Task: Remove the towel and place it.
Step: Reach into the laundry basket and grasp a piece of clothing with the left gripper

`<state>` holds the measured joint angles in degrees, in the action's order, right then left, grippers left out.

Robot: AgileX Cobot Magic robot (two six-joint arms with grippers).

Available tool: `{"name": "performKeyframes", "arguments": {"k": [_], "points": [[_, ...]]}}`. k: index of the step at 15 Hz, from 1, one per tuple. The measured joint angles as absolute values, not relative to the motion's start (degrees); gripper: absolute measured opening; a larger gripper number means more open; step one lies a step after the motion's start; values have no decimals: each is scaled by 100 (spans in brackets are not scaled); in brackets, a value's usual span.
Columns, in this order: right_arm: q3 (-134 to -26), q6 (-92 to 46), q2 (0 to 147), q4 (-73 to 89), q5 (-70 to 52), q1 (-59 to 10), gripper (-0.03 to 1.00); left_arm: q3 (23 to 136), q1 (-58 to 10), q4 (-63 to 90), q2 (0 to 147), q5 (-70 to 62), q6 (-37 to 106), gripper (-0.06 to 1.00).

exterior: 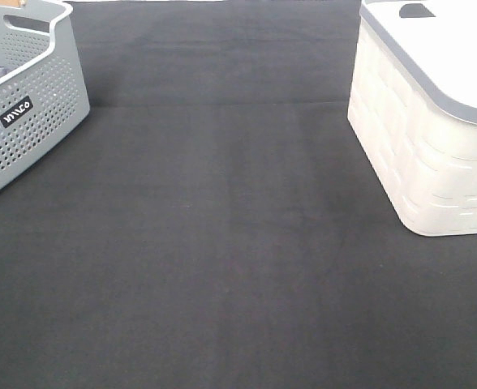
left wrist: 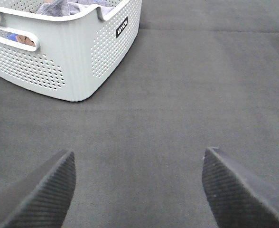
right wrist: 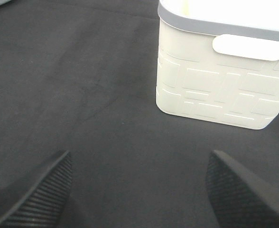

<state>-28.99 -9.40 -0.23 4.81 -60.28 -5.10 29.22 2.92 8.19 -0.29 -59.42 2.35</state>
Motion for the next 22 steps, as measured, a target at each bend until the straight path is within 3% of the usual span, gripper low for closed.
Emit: {"name": "performKeyframes", "arguments": {"k": [14, 19, 22], "points": [[-2899, -940, -23, 481, -6028, -510, 76, 2939, 292, 745, -29, -5879, 218, 68], [-2899, -940, -23, 481, -6028, -510, 76, 3421, 292, 745, 722, -5707, 195, 66], [-2899, -940, -23, 481, -6028, -510, 76, 3736, 292, 751, 1444, -5563, 195, 71]]}}
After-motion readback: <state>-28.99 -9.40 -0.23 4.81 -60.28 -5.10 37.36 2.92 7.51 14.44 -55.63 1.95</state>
